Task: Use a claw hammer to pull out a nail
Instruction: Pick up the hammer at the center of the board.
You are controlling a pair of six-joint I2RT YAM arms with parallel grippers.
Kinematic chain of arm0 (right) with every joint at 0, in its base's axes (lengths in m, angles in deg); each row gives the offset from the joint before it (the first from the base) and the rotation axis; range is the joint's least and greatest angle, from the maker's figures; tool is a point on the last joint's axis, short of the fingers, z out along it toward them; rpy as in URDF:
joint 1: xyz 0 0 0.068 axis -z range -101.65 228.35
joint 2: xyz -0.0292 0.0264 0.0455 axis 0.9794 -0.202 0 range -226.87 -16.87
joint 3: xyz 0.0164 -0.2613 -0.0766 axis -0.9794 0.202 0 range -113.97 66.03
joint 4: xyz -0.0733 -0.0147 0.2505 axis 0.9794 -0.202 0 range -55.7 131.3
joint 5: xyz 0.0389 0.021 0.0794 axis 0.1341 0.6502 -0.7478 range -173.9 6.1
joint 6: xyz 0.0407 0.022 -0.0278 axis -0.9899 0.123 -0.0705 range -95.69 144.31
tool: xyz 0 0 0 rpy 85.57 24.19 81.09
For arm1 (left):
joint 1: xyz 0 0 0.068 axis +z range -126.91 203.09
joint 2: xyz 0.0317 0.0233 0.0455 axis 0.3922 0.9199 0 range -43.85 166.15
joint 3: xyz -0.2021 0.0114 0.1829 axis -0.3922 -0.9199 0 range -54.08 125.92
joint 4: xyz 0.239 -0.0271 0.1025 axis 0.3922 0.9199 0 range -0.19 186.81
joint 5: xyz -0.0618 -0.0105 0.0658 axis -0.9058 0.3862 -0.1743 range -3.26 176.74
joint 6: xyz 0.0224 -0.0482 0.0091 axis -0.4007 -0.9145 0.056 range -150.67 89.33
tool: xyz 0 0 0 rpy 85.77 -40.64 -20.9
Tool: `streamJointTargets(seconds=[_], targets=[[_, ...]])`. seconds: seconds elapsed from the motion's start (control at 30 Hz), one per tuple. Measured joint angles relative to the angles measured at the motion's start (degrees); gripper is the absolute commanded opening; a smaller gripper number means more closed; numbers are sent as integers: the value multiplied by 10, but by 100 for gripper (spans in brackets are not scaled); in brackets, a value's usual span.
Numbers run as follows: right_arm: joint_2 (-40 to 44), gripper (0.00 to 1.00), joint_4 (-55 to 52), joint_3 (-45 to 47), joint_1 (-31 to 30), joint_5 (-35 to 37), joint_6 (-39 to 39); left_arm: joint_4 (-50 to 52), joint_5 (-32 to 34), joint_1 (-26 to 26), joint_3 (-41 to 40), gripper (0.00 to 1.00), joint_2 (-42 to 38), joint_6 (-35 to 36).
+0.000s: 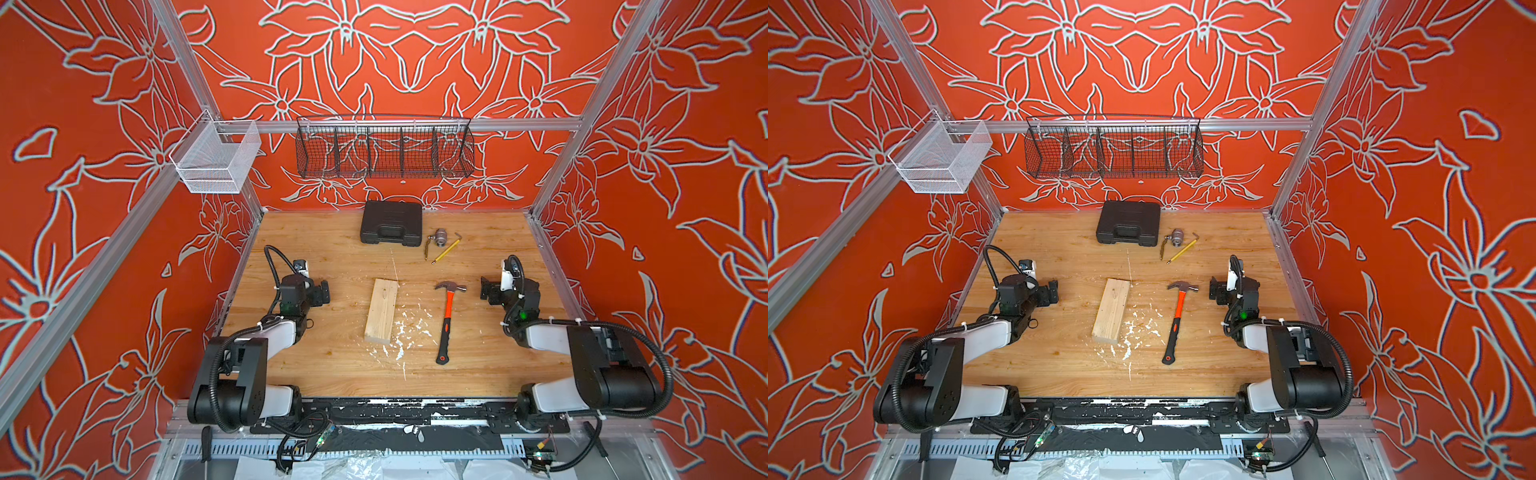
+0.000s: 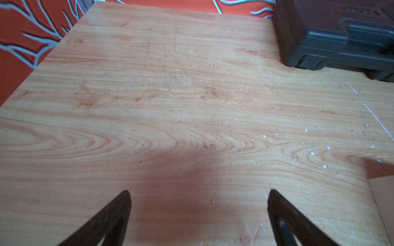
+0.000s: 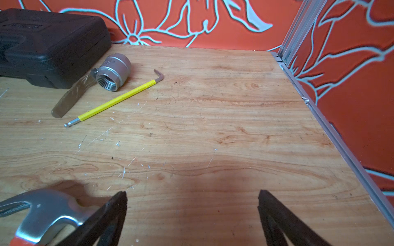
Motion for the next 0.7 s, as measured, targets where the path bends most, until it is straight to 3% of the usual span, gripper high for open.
streamJointTargets(seconds=[0.1,0.23,0.47,0.6,0.7], targets=[[14,97,-16,0,0,15,-3,36,13,0,12,97,-5,-5],[106,94,-94,-8,0,26,-6,119,39,-1,73,97,-28,-16],[255,79,-305,-115,-7,-16,-58,229,15,-6,137,100,-161,-55],[283,78,-428,-198,-52,-34,-78,290,-24,-24,190,96,-202,-67],[295,76,-494,-239,-120,-44,-79,326,-49,-55,213,95,-231,-67]])
